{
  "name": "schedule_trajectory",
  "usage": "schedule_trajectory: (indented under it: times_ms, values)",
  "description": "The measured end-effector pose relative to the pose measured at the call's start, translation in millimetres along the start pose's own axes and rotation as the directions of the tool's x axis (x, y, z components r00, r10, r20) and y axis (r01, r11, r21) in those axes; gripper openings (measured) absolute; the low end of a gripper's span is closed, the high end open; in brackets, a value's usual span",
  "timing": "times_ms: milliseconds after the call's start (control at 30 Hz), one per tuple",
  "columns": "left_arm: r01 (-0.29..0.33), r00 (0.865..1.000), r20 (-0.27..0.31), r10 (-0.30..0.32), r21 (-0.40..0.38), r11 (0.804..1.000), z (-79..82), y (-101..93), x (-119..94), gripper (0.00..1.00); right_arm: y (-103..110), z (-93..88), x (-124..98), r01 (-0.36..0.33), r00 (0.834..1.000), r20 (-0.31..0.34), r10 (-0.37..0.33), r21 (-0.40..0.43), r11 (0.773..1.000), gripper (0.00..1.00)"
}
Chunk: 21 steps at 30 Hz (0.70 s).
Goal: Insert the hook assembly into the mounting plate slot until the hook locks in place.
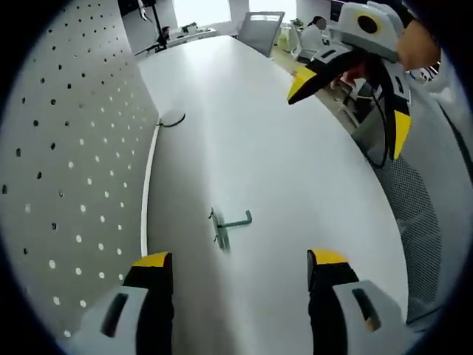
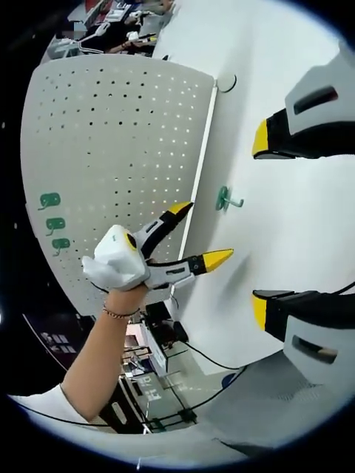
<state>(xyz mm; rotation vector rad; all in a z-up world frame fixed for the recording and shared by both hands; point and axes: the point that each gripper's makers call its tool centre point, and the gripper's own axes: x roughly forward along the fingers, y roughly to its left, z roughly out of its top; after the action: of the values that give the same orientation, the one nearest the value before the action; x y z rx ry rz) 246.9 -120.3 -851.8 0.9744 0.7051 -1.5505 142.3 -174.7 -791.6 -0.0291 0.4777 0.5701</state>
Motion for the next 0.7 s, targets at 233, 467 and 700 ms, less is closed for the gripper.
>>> schedule_trajectory:
  times_ms: [233, 467, 700]
  values:
    - [0.038, 0.999, -0.037, -0.038, 0.0, 0.999, 0.1, 0.6, 15, 0.76, -2, 0.0, 0, 0.006, 1.0, 0.003, -0.006, 0.009, 1.0, 0.7]
    - [0.058, 0.996, -0.071, -0.058, -0.001, 0.998, -0.9, -0.4, 27, 0.76, -3, 0.5, -2, 0.011, 1.0, 0.005, -0.011, 0.017, 1.0, 0.7]
    - [0.069, 0.994, -0.084, -0.07, -0.013, 0.998, -2.6, -0.8, 35, 0.74, -5, -0.1, -2, 0.013, 1.0, 0.005, -0.013, 0.026, 1.0, 0.69]
